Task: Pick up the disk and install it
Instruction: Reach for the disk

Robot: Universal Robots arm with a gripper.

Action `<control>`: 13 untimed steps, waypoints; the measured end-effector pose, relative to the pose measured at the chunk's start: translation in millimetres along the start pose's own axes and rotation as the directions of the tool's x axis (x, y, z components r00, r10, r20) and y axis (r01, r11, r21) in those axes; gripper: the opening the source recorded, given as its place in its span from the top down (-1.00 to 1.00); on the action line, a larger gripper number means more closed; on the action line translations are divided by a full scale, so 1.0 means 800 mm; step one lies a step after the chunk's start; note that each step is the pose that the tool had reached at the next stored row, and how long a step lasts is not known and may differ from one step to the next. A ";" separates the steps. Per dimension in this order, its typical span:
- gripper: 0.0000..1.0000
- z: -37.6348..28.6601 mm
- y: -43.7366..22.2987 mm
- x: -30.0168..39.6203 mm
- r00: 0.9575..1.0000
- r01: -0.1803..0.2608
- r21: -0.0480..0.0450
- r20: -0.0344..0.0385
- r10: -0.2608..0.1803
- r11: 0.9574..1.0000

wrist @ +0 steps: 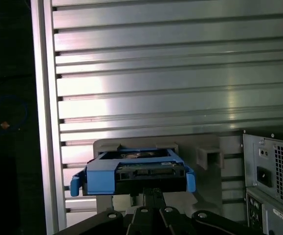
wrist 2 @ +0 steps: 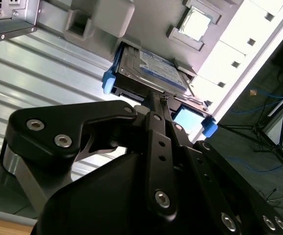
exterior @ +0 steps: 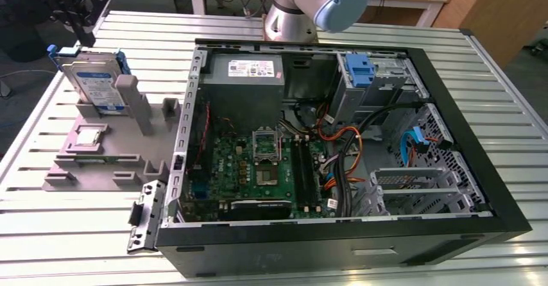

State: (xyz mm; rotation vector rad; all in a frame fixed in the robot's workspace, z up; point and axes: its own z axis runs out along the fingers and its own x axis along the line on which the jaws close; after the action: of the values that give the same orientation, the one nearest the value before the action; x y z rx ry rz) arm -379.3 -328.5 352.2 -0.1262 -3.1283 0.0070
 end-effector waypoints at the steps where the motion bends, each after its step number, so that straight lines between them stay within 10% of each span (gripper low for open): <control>1: 0.79 0.0005 0.0007 0.0015 1.000 0.001 0.003 0.001 -0.001 1.000; 13: 0.79 0.0057 0.0063 0.0098 1.000 0.012 0.025 0.013 -0.012 1.000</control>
State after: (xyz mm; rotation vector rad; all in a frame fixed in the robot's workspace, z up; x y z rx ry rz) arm -386.8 -322.8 347.7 -0.1077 -3.1410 0.0475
